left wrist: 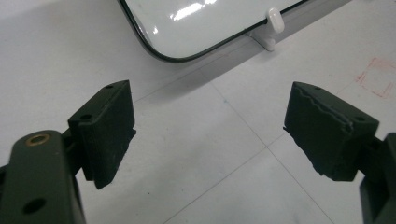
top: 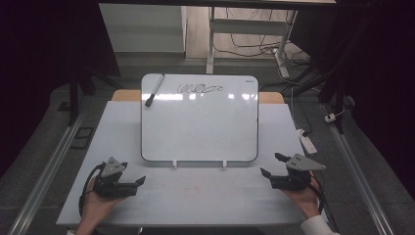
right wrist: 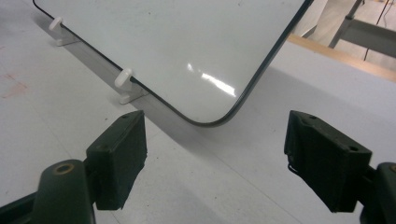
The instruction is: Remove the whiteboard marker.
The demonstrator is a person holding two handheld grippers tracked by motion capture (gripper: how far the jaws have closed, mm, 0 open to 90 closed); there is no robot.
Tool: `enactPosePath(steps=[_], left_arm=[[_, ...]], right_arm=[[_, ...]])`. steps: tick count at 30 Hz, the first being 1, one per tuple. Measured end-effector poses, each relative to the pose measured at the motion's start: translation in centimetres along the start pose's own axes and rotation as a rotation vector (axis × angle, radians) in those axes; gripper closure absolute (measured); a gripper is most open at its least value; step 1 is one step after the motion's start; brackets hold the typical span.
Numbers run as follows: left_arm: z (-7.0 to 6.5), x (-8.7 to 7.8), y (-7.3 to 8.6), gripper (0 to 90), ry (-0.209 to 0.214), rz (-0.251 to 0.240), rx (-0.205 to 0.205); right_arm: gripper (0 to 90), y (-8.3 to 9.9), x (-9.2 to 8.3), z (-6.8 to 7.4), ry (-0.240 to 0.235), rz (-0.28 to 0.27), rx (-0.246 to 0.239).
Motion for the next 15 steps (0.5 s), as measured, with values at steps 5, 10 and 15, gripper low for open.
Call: enactPosePath(steps=[5, 10, 15], left_arm=[[0.11, -0.13, 0.02, 16.8, -0.011, -0.003, -0.008], [0.10, -0.15, 0.02, 17.0, -0.014, 0.004, -0.004], [0.16, -0.32, -0.04, 17.6, -0.019, 0.001, -0.001]], right_arm=[[23.3, 0.10, 0.05, 0.26, -0.009, 0.002, -0.012], [23.9, 0.03, 0.15, 0.53, -0.008, 0.015, -0.030], [24.0, -0.02, 0.33, 0.82, -0.008, 0.025, -0.038]])
Point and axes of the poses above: each handheld gripper's, and its own axes: x roughly forward along the jaws, y roughly out of its underside, z roughly to its left, the point moved 1 cm from there along x, roughly forward along the jaws, and after that the axes turned 2 degrees about y, right-handed, at the moved point
